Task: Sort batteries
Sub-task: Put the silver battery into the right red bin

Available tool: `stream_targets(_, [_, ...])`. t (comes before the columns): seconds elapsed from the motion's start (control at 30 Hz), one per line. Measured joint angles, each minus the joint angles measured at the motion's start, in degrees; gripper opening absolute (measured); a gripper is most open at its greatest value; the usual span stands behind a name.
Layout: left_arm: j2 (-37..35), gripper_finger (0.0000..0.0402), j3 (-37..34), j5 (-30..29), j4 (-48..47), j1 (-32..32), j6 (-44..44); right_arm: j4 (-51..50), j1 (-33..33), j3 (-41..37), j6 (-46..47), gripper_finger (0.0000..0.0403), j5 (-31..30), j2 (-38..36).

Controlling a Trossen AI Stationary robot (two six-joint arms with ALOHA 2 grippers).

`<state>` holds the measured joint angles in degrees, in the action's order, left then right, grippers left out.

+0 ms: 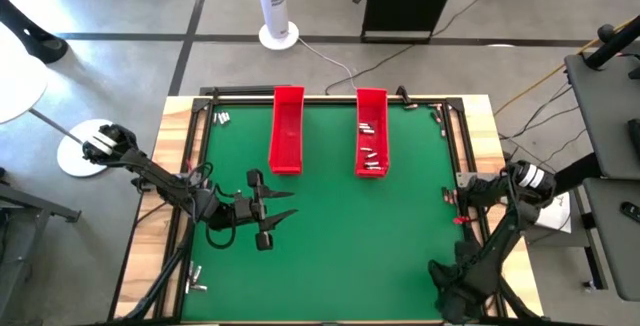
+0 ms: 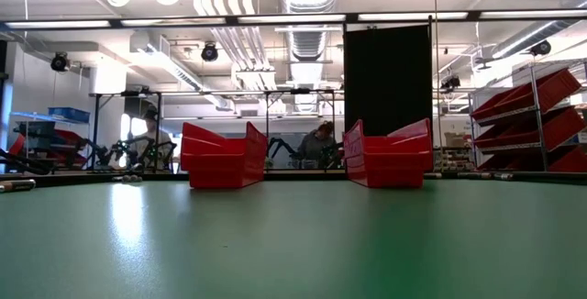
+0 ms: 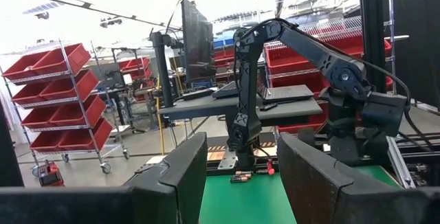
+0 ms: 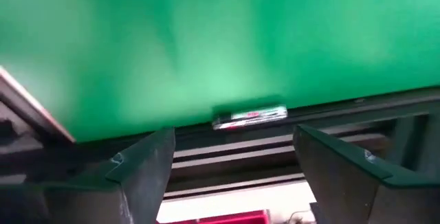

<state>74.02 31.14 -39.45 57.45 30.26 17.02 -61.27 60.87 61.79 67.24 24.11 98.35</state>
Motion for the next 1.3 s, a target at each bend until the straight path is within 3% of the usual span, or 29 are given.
stream_targets(0.4, [0.0,0.0158,0.0,0.01,0.0,0.0,0.02,4.72,-0.27,-4.87,-3.58,0.032,3.33,0.13])
stream_targets(0.8, [0.0,0.0158,0.0,-0.01,0.0,0.0,0.04,9.16,-0.34,-9.83,-8.78,0.0286,4.52,-0.02])
stream_targets(1.3, [0.0,0.0158,0.0,-0.01,-0.04,0.0,0.28,9.57,-0.51,-10.92,-8.43,0.0204,4.51,-0.04])
